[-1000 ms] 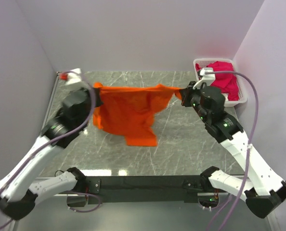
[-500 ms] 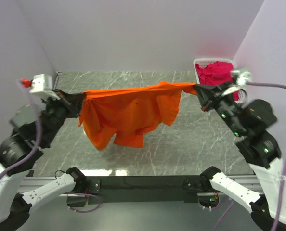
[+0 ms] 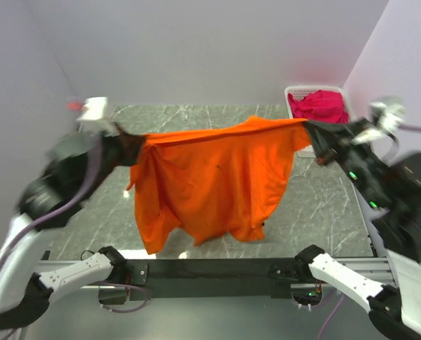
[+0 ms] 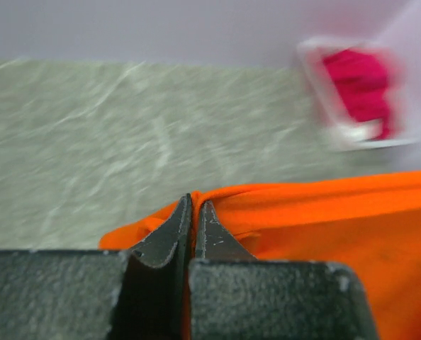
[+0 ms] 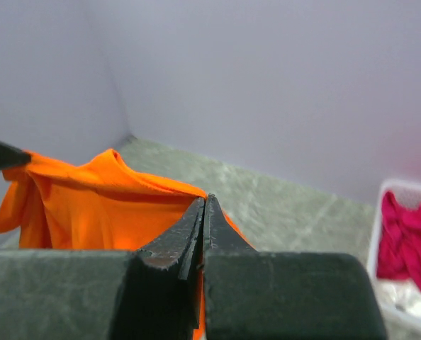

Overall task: Fold and stack the t-shirts
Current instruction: Flatten the tshirt out

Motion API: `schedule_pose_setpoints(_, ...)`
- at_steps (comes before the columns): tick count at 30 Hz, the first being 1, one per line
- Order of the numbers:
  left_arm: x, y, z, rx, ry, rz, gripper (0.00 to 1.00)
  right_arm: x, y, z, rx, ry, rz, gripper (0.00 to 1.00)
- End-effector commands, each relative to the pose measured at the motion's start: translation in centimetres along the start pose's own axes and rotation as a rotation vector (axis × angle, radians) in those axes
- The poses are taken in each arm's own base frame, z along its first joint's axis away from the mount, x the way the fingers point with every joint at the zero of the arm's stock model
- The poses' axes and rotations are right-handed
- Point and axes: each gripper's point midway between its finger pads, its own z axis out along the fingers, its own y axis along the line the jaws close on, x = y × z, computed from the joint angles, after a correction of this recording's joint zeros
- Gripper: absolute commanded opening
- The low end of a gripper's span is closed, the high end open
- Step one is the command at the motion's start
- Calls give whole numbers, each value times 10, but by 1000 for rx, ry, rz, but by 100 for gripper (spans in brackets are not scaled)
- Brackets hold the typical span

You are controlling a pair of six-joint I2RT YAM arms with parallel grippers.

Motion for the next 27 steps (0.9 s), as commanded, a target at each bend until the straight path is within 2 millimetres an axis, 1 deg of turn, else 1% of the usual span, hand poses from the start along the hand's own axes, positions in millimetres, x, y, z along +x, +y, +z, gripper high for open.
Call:
schedule_pose_setpoints(1,38,73,61,-393,66,233,1,51,-46,54,245,125,-22,0)
schedule_pose_setpoints(2,49,91,76,-449,92,256,1,59,-53,66,282,132,-29,0)
schedule_pose_setpoints(3,57,94,103,-449,103,260,1,73,-56,76,293,162,-39,0)
schedule_pose_setpoints(4,62,103,117,-466,114,266,1,101,-62,96,311,230,-58,0)
schedule_pose_setpoints(5,66,121,130,-503,118,259,2,108,-67,109,327,232,-66,0)
schedule_pose_setpoints(6,80,133,150,-522,155,277,3,121,-74,119,351,252,-78,0)
schedule_pose_setpoints(7,78,137,166,-518,124,267,5,148,-81,136,364,306,-92,0)
schedule_pose_setpoints(8,77,148,177,-542,120,266,4,153,-85,149,377,289,-92,0)
schedule_pose_setpoints(9,92,159,196,-562,157,288,4,161,-96,157,414,295,-97,0)
schedule_pose_setpoints(10,88,164,209,-575,132,290,3,183,-103,173,430,333,-104,0)
schedule_pose_setpoints(11,94,173,227,-595,151,315,3,178,-112,185,459,298,-102,0)
schedule_pose_setpoints(12,93,175,237,-601,143,325,4,189,-117,194,470,309,-105,0)
schedule_pose_setpoints(13,84,175,247,-606,116,327,11,204,-123,211,486,328,-110,0)
schedule_pose_setpoints(14,80,177,256,-610,99,330,18,208,-128,221,506,325,-113,0)
schedule_pose_setpoints(15,93,185,269,-621,129,340,30,198,-132,232,524,302,-113,0)
schedule_pose_setpoints(16,83,181,277,-617,107,329,51,220,-140,244,557,344,-121,9)
schedule_pose_setpoints(17,85,183,280,-620,118,324,61,229,-141,247,569,381,-121,17)
schedule_pose_setpoints(18,89,185,283,-624,126,306,69,217,-142,254,579,366,-109,24)
schedule_pose_setpoints(19,86,184,281,-624,124,291,78,232,-142,259,582,402,-97,32)
schedule_pose_setpoints(20,81,183,272,-631,119,274,82,240,-140,254,575,452,-89,35)
schedule_pose_setpoints(21,81,183,266,-634,111,235,83,244,-137,252,564,468,-74,38)
schedule_pose_setpoints(22,93,189,257,-647,134,218,88,245,-124,249,514,476,-38,48)
schedule_pose_setpoints(23,84,190,239,-656,108,156,88,251,-120,242,495,500,-23,52)
schedule_pose_setpoints(24,87,193,228,-667,110,125,88,259,-113,227,484,529,3,57)
schedule_pose_setpoints(25,107,209,212,-704,152,98,88,268,-101,219,450,559,22,59)
schedule_pose_setpoints(26,101,208,192,-711,121,35,88,274,-96,208,439,581,37,60)
schedule_pose_setpoints(27,113,215,176,-737,152,11,88,288,-88,188,434,618,66,62)
